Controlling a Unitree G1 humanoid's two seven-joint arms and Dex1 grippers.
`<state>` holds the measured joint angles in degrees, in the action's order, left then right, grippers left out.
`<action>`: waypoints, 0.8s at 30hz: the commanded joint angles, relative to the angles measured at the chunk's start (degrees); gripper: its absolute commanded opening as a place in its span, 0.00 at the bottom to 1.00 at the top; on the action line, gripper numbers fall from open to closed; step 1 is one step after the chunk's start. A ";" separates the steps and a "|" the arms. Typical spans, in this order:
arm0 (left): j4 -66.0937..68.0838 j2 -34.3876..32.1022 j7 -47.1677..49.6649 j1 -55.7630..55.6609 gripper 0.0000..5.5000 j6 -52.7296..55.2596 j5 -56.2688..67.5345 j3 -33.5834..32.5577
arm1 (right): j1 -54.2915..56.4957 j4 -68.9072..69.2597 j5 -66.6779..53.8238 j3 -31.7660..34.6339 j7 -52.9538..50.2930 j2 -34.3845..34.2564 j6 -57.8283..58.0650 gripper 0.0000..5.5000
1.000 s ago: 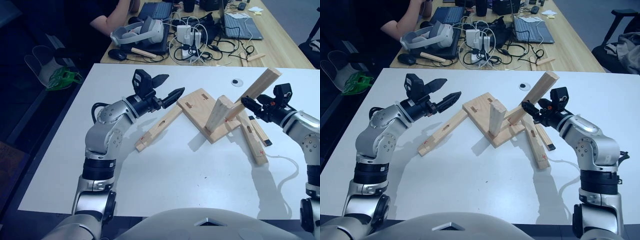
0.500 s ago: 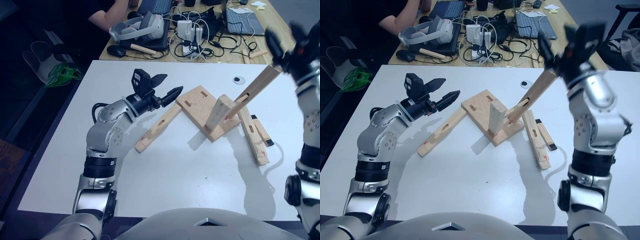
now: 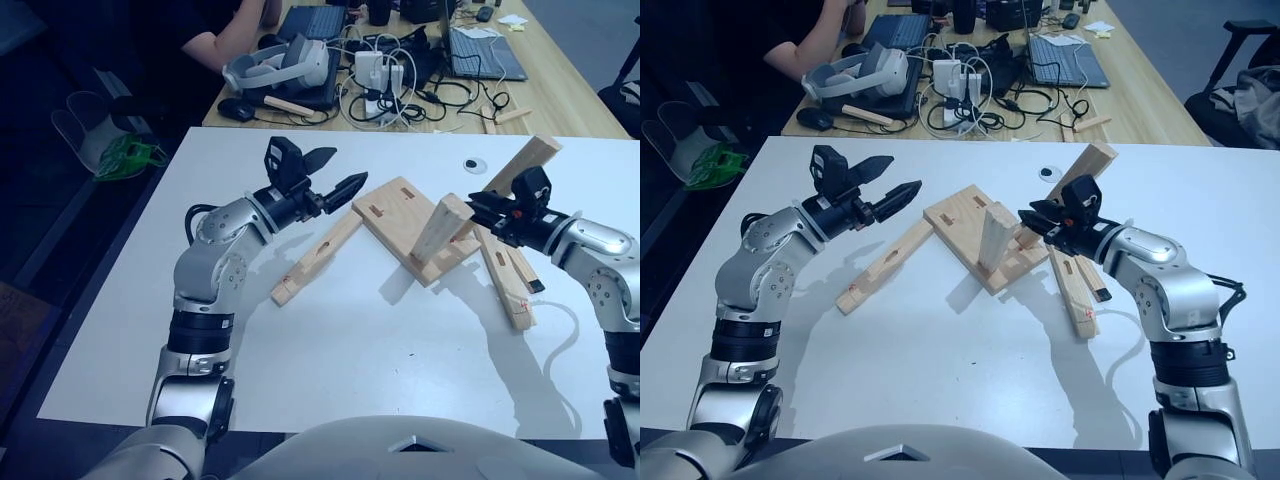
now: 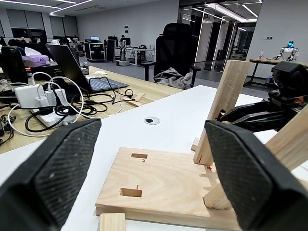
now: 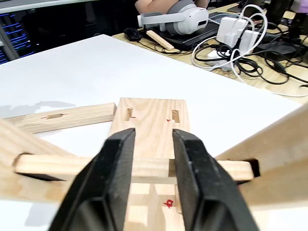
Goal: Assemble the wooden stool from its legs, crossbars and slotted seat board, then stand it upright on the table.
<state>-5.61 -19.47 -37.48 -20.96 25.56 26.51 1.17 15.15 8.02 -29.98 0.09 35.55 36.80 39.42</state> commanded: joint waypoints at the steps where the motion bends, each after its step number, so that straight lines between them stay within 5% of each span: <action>1: 0.39 0.02 0.10 -0.84 0.72 0.17 -0.61 0.03 | -1.74 -1.34 0.30 -0.60 -0.48 -2.24 2.61 0.13; 9: 2.22 3.03 2.42 -1.47 0.72 1.04 4.20 -4.95 | 5.45 10.32 -2.88 6.82 -7.69 -10.11 -3.62 0.00; 14: 10.90 10.95 18.25 -7.29 0.72 -2.15 14.76 -21.83 | 16.86 20.21 -4.87 0.98 -11.08 -12.94 1.67 0.00; 24: 17.88 13.39 21.18 -11.36 0.72 -3.73 17.09 -24.40 | 23.22 21.74 -9.23 -14.33 -5.71 -16.21 14.05 0.00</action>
<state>10.88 -6.28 -16.20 -30.95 21.75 43.34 -23.14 38.49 29.37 -37.98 -12.81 29.53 20.69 50.27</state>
